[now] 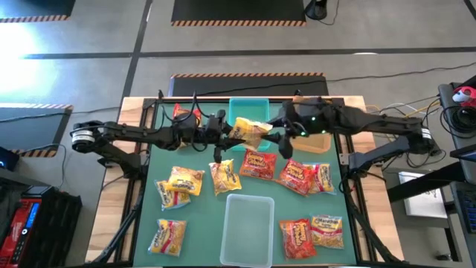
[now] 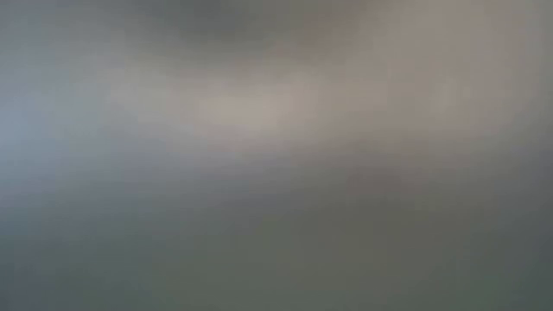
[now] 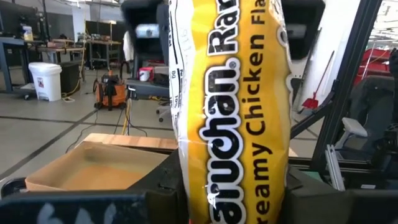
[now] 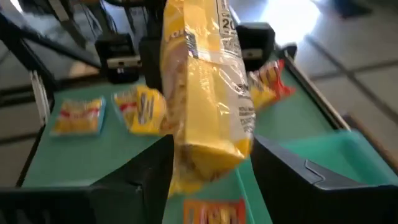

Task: Sort Maruchan noodles
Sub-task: Put the yellow noodle pack into the orange bin

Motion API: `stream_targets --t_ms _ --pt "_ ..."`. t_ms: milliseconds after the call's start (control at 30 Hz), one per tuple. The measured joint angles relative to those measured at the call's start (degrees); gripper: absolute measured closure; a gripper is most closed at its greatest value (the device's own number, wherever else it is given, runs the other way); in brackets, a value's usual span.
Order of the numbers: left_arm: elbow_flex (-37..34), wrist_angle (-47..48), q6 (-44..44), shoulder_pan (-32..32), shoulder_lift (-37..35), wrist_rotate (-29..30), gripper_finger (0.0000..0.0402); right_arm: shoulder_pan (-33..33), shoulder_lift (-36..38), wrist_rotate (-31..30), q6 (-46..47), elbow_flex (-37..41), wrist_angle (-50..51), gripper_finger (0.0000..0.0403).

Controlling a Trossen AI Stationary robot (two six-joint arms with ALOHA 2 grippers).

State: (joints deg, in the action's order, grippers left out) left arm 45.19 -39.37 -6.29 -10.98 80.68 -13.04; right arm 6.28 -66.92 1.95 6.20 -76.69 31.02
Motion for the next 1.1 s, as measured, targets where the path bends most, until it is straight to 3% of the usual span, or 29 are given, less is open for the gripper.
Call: stream_targets --t_ms 133,300,567,767,1100 --pt "0.0 2.6 -1.4 -0.3 0.0 0.0 0.0302 0.1 0.0 -0.1 0.7 -7.7 9.4 0.0193" --pt "0.0 6.0 -4.1 -0.5 0.0 -0.7 0.0302 0.4 -0.4 0.0 5.0 -13.0 14.1 0.0193" --pt "0.0 5.4 -13.5 -0.4 3.0 -7.7 0.0302 0.4 -4.0 0.0 12.2 -12.8 19.1 0.0193" --pt "0.0 -1.1 -20.9 -0.3 7.8 -14.6 0.0302 0.4 -7.2 0.1 13.8 -12.8 20.0 0.0193" --pt "0.3 -2.4 -23.4 -0.1 10.7 -17.1 0.0302 0.4 -9.7 10.6 18.1 -12.8 20.5 0.0180"
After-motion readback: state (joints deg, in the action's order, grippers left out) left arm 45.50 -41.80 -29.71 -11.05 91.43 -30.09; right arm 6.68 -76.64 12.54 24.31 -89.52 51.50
